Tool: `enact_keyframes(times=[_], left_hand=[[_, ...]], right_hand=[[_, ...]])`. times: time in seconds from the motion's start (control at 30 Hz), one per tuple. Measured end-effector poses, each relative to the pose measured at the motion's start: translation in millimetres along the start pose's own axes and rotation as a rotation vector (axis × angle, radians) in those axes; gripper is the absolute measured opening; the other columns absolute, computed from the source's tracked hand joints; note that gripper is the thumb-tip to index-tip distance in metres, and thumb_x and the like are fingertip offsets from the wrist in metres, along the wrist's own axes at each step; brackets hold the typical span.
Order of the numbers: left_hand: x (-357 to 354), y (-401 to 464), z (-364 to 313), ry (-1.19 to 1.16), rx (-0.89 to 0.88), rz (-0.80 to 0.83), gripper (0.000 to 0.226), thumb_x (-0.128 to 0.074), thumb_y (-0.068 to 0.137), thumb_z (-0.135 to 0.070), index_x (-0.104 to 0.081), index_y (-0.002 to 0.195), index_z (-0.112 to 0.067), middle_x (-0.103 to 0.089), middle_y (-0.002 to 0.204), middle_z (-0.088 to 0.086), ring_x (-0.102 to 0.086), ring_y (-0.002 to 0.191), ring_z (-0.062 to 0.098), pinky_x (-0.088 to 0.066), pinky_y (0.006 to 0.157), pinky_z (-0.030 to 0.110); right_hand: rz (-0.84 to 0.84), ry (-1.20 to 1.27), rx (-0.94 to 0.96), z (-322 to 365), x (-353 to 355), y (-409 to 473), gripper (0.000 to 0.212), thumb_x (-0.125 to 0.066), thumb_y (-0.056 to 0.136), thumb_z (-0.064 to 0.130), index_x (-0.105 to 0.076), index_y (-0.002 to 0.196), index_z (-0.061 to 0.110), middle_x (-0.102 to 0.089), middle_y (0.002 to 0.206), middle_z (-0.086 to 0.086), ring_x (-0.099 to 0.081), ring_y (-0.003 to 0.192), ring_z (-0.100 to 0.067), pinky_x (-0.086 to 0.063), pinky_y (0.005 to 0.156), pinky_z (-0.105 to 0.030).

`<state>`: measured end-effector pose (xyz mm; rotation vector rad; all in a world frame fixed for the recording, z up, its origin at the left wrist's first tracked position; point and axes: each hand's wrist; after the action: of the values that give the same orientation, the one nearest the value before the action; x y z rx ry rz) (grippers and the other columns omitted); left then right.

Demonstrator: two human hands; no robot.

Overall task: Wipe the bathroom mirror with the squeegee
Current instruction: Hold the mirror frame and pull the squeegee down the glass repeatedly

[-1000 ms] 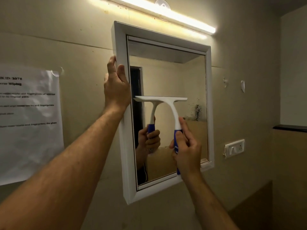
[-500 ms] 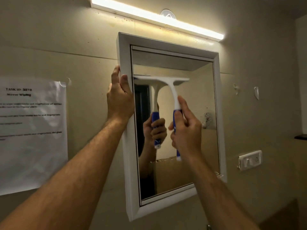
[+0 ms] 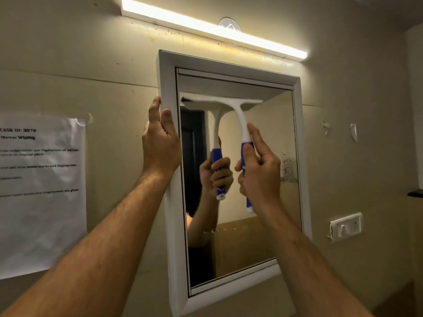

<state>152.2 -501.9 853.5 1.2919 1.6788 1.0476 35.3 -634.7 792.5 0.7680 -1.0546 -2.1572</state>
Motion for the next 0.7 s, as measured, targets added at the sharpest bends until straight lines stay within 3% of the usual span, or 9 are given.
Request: enact_keyframes(times=[0.17, 0.23, 0.33, 0.4, 0.53, 0.7], left_hand=[[0.9, -1.6, -4.8, 0.016, -0.014, 0.006, 0.048, -0.025, 0.105, -0.038, -0.023, 0.151, -0.025, -0.046, 0.143, 0.005, -0.046, 0.105, -0.004, -0.037, 0.079, 0.011], [1.2, -1.7, -5.0, 0.011, -0.017, -0.005, 0.048, -0.025, 0.104, -0.04, -0.023, 0.15, -0.026, -0.05, 0.14, 0.006, -0.052, 0.107, 0.003, -0.043, 0.083, 0.021], [0.7, -1.0, -2.6, 0.013, -0.018, -0.007, 0.05, -0.024, 0.103, -0.046, -0.022, 0.15, -0.03, -0.056, 0.133, 0.008, -0.063, 0.101, 0.022, -0.055, 0.084, 0.04], [1.1, -1.0, -2.3, 0.02, -0.017, -0.005, 0.05, -0.023, 0.102, -0.047, -0.022, 0.149, -0.032, -0.053, 0.138, 0.008, -0.061, 0.11, 0.028, -0.053, 0.09, 0.048], [2.6, -3.0, -4.9, 0.033, -0.022, -0.009, 0.05, -0.023, 0.102, -0.047, -0.022, 0.15, -0.031, -0.055, 0.134, 0.008, -0.062, 0.104, 0.025, -0.054, 0.088, 0.045], [3.2, -3.9, -6.0, 0.038, -0.013, -0.007, 0.05, -0.024, 0.103, -0.044, -0.023, 0.15, -0.028, -0.056, 0.132, 0.008, -0.062, 0.105, 0.022, -0.053, 0.088, 0.038]], right_hand=[[0.051, -0.011, -0.063, -30.9, 22.1, -50.7, 0.047, -0.046, 0.101, 0.024, -0.049, 0.117, 0.068, -0.055, 0.112, 0.003, -0.054, 0.068, 0.002, -0.045, 0.055, -0.011], [0.061, 0.001, -0.085, -30.8, 28.7, -54.0, 0.046, -0.046, 0.101, 0.024, -0.05, 0.117, 0.068, -0.056, 0.113, 0.002, -0.05, 0.075, 0.001, -0.044, 0.057, -0.012], [-0.011, 0.029, -0.05, -16.7, 33.2, -26.6, 0.04, -0.047, 0.1, 0.022, -0.053, 0.127, 0.051, -0.062, 0.104, -0.005, -0.049, 0.06, -0.007, -0.043, 0.048, -0.014], [-0.058, 0.028, -0.033, -3.3, 32.8, 3.0, 0.038, -0.046, 0.101, 0.023, -0.051, 0.134, 0.043, -0.064, 0.089, -0.006, -0.048, 0.055, -0.011, -0.042, 0.045, -0.017], [-0.034, 0.026, -0.073, 6.4, 32.2, 36.1, 0.038, -0.045, 0.102, 0.028, -0.049, 0.136, 0.044, -0.06, 0.077, -0.008, -0.044, 0.048, -0.013, -0.04, 0.04, -0.023], [0.024, 0.027, -0.119, -17.5, 47.3, -5.1, 0.039, -0.047, 0.1, 0.027, -0.051, 0.135, 0.045, -0.058, 0.073, -0.01, -0.042, 0.047, -0.016, -0.04, 0.038, -0.024]])
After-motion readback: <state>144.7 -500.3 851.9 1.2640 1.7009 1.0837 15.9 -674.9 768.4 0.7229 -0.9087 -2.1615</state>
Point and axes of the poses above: each hand's wrist, its own y-axis towards the middle knuckle, its own x-axis out of the back of the hand, z = x × y
